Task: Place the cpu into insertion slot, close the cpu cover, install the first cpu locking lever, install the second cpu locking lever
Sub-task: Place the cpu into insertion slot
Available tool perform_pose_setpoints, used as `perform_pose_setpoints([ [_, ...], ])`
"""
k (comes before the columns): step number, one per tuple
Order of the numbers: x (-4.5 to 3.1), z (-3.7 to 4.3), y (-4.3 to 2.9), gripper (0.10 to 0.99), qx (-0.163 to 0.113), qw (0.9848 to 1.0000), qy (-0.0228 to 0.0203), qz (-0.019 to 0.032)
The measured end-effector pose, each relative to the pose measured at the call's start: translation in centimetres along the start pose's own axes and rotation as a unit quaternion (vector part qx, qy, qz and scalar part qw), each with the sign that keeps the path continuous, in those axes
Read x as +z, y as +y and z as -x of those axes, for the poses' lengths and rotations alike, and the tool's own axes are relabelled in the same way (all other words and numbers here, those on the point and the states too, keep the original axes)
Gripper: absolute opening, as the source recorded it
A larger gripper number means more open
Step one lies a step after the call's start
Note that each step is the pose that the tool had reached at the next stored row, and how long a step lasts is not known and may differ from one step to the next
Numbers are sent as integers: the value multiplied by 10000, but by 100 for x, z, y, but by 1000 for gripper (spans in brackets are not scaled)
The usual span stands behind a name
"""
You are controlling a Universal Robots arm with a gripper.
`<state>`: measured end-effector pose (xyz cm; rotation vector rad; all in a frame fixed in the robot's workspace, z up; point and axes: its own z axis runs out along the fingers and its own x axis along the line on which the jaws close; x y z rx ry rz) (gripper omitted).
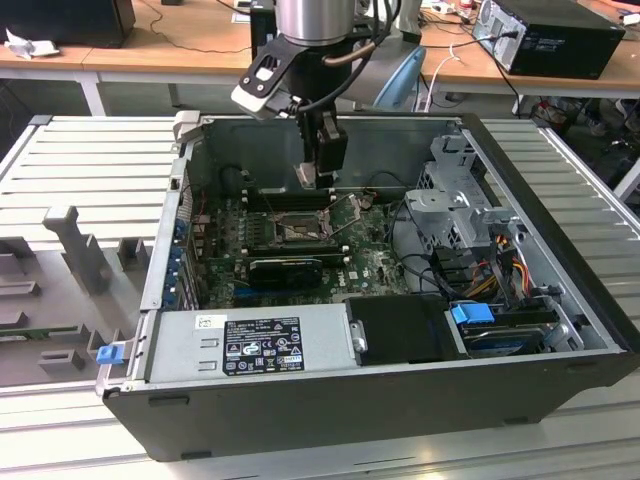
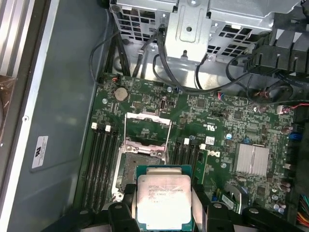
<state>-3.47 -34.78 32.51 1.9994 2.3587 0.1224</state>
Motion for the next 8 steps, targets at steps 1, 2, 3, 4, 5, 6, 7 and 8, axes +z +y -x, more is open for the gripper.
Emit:
perform_pose_setpoints([
  [1, 3, 0, 0, 541, 14, 10000, -1, 0],
  [2, 6, 0, 0, 541, 26, 10000, -2, 1],
  [3, 11, 0, -1, 541, 40, 10000, -3, 1],
  [4, 15, 0, -1, 541, 49, 10000, -4, 1],
  [5, 21, 0, -2, 541, 58, 10000, -5, 1],
  [6, 24, 0, -2, 541, 64, 10000, -6, 1],
  [7, 30, 0, -3, 541, 69, 10000, -6, 1],
  [8, 36, 1, -3, 541, 73, 10000, -6, 2],
])
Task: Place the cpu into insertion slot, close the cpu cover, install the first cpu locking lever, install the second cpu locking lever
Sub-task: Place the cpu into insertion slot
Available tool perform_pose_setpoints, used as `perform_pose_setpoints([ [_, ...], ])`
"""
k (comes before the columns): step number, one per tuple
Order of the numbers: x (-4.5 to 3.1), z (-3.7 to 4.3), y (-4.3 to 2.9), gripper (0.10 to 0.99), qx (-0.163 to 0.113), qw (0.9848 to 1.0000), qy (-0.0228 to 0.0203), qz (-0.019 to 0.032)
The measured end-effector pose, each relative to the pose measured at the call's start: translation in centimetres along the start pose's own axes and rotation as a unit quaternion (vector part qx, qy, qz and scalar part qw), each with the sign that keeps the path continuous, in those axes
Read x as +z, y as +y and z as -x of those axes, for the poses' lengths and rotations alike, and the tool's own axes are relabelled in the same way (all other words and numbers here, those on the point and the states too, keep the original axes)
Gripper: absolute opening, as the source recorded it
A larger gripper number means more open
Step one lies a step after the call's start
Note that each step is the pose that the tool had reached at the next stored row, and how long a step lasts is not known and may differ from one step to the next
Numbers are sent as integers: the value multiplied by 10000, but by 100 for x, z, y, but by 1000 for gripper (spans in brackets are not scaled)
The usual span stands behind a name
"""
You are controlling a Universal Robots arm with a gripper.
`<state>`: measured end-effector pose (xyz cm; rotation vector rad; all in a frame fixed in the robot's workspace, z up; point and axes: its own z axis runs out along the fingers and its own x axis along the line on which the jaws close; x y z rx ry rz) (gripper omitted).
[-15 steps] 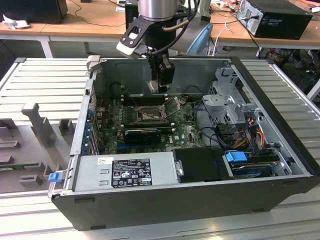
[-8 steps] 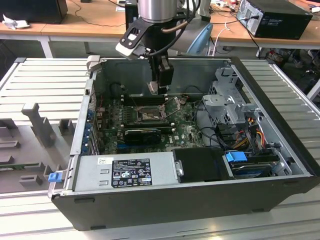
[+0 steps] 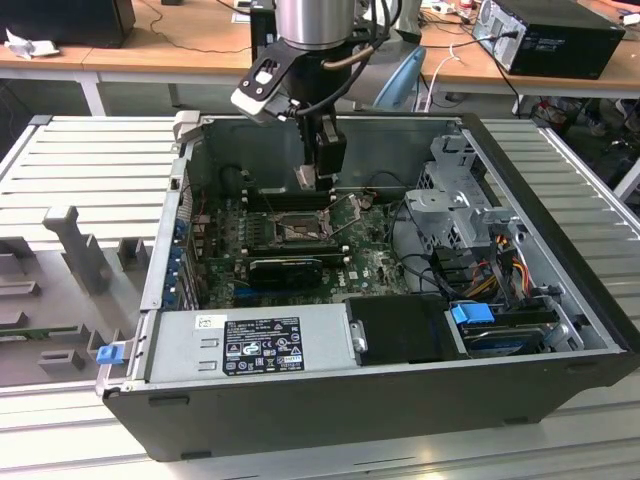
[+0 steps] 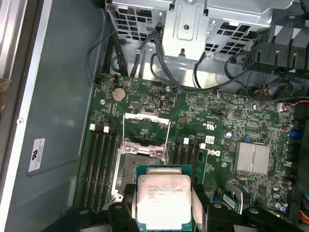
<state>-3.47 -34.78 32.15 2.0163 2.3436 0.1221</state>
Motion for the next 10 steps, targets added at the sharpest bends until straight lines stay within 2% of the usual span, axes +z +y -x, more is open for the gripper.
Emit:
perform_pose_setpoints([
  [2, 20, 0, -2, 541, 12, 10000, -1, 0],
  [4, 78, 1, -7, 541, 77, 10000, -6, 1],
  [8, 141, 2, -13, 541, 528, 9986, -48, 8],
  [10, 157, 2, -14, 541, 589, 9982, -53, 9],
])
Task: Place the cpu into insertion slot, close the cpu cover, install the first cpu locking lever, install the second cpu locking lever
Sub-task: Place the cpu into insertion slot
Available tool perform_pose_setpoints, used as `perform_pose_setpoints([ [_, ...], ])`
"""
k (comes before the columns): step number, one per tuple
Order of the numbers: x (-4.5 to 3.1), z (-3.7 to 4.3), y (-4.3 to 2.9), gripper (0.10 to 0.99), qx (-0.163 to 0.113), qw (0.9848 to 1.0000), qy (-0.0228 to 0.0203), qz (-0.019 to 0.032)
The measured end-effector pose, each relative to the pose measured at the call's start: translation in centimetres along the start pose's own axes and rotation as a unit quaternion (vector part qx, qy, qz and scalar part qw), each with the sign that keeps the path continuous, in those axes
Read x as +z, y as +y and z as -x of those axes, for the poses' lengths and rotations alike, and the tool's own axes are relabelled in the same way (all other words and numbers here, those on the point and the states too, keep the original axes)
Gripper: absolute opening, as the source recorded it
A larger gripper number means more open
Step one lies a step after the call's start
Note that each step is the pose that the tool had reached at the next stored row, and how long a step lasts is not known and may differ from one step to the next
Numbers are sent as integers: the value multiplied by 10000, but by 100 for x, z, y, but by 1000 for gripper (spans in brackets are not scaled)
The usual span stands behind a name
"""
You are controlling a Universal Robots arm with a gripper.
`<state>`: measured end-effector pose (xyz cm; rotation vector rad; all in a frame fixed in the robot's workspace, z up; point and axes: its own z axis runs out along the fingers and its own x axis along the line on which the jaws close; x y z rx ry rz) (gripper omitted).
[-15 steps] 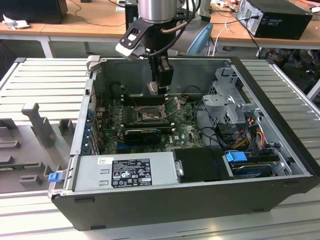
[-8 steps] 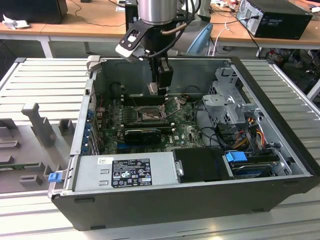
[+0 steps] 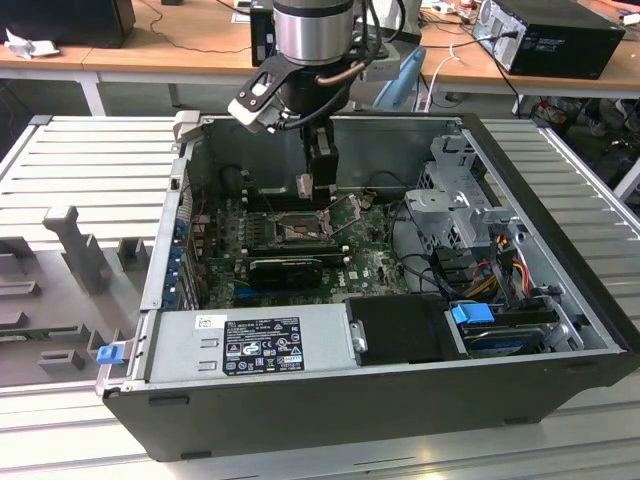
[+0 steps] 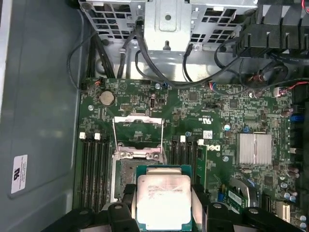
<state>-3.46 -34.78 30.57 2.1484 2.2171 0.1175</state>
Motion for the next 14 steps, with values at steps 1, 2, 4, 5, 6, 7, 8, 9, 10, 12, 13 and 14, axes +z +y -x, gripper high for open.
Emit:
perform_pose_setpoints([
  [1, 7, 0, -1, 541, 16, 10000, -2, 0],
  [2, 18, 0, -2, 541, 41, 10000, -4, 0],
  [4, 42, 1, -4, 541, 83, 10000, -8, 1],
  [5, 54, 1, -5, 541, 95, 10000, -9, 2],
  [6, 71, 1, -7, 541, 115, 9999, -10, 2],
  [7, 78, 1, -7, 541, 125, 9999, -11, 2],
  [8, 85, 1, -8, 541, 135, 9999, -12, 2],
  [9, 95, 1, -9, 541, 147, 9999, -13, 2],
  [10, 110, 2, -10, 541, 166, 9999, -15, 2],
  [12, 133, 2, -12, 541, 202, 9998, -18, 3],
  [13, 141, 2, -13, 541, 217, 9998, -20, 3],
  [14, 146, 2, -14, 541, 226, 9997, -21, 3],
])
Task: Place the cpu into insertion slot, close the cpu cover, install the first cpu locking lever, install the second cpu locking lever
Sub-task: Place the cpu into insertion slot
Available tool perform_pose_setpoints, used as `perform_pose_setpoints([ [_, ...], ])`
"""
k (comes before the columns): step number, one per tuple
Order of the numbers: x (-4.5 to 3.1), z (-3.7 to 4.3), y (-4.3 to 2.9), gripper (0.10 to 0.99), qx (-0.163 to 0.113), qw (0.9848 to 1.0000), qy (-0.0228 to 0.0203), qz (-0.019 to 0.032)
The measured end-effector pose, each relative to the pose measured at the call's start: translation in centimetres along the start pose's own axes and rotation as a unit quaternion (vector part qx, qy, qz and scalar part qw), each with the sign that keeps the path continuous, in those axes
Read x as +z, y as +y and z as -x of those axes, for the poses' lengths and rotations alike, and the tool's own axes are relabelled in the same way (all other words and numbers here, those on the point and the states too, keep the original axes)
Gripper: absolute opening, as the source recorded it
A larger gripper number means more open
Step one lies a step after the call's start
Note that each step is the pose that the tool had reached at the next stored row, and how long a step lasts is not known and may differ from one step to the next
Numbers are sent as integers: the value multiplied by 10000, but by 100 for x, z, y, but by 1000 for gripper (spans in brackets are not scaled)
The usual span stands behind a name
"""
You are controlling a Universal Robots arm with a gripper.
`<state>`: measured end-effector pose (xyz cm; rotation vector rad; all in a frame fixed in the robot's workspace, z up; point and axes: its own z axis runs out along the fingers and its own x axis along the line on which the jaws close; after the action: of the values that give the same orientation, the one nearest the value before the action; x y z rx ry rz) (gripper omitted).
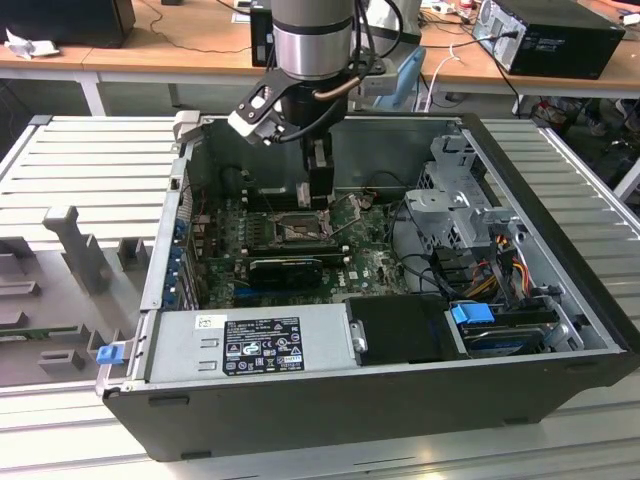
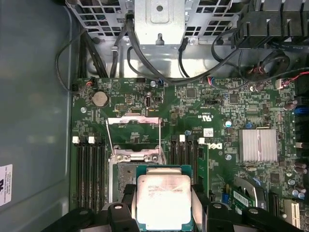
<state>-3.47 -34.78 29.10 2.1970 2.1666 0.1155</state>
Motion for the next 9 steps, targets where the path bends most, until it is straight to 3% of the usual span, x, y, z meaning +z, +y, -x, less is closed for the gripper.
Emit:
perform_pose_setpoints([
  [9, 69, 1, -6, 541, 93, 10000, -8, 2],
])
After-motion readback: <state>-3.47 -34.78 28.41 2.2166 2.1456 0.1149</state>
